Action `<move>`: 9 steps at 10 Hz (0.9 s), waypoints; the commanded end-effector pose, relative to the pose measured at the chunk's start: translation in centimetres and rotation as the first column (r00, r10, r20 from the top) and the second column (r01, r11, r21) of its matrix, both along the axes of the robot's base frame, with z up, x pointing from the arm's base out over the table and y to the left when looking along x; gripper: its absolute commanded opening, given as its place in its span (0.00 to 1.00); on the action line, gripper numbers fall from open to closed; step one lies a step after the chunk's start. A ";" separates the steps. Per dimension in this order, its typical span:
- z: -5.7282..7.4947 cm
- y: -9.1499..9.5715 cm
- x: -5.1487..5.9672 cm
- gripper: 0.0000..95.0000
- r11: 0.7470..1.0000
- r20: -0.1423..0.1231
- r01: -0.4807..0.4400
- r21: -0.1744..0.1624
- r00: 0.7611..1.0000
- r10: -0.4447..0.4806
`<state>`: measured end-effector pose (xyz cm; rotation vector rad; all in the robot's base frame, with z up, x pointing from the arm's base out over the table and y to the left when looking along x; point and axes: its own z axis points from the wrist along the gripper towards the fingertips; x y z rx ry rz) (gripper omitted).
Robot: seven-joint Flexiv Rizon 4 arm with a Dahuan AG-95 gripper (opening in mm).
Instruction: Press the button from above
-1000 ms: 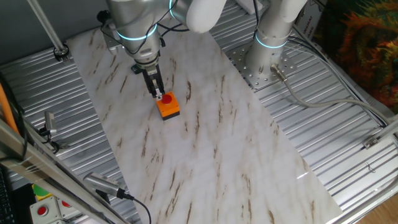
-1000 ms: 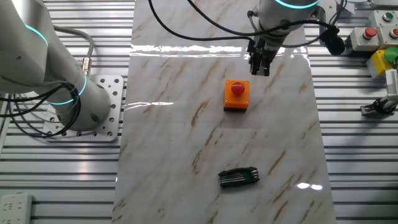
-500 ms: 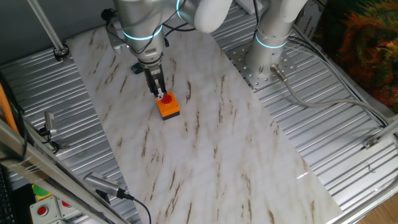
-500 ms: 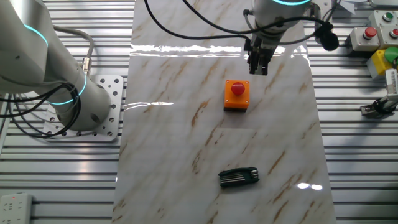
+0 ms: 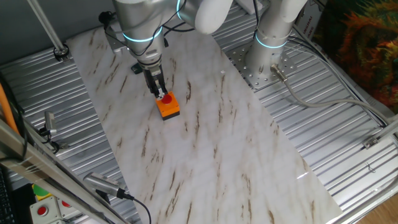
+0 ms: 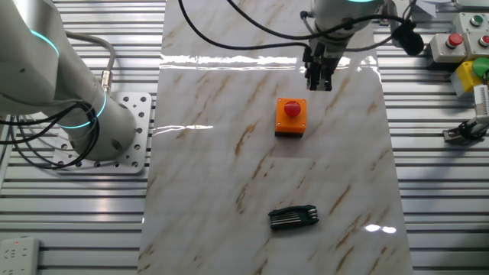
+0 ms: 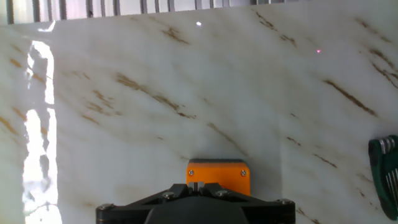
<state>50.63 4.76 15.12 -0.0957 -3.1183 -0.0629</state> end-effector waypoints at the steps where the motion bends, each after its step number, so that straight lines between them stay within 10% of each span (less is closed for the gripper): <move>1: 0.0 -0.7 -0.5 0.00 1.000 0.009 -0.012 0.003 1.000 0.012; 9: -2.7 -1.3 -2.8 0.00 1.000 0.024 -0.009 0.004 1.000 0.008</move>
